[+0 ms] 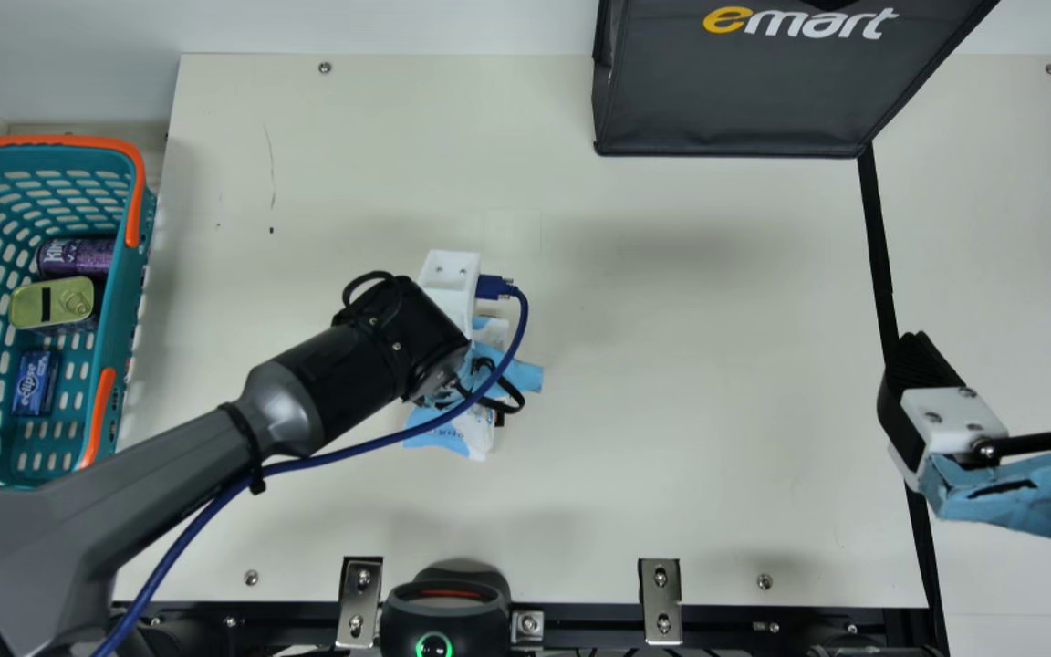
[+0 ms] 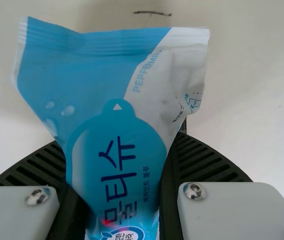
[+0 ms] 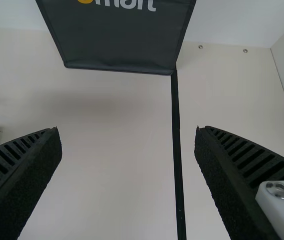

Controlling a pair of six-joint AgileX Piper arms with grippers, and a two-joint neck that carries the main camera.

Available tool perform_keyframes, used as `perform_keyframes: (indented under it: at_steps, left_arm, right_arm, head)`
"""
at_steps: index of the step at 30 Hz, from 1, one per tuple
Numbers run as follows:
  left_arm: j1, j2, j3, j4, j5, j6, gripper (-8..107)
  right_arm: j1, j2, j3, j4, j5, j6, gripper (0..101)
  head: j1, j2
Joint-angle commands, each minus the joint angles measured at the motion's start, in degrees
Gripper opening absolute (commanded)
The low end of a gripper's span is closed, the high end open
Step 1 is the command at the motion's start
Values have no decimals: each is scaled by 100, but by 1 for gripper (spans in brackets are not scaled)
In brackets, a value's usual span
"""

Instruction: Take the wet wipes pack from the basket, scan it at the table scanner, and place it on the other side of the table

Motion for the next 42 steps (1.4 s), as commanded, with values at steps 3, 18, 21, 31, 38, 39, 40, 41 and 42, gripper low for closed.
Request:
perform_keyframes:
  at_steps: [3,18,21,31,38,39,40,41,42]
  left_arm:
    - [0,-56,-1,-9,-76,-55,-8]
    - [-35,-159,206,303,-769,-582,-8]
    - [-43,-170,263,412,-921,-738,-8]
    - [12,-243,480,221,-1512,-866,-8]
    - [106,-305,650,-81,-1853,-701,-8]
    - [116,-311,668,-112,-1879,-681,-8]
    - [127,-318,685,-136,-1893,-660,-8]
    - [136,-326,700,-165,-1907,-638,-8]
    - [143,-339,710,-191,-1911,-620,-8]
  right_arm:
    - [0,0,0,0,0,0,95]
    - [0,0,0,2,0,0,95]
    - [0,0,0,2,0,0,95]
    - [0,0,0,2,0,0,95]
    - [0,0,0,2,0,0,95]
    - [0,0,0,2,0,0,95]
    - [0,0,0,2,0,0,95]
    - [0,0,0,2,0,0,95]
    - [0,0,0,2,0,0,95]
  head:
    - [-175,0]
    - [-175,0]
    - [-175,0]
    - [-175,0]
    - [-175,0]
    - [-175,0]
    - [-175,0]
    - [-175,0]
    - [-175,0]
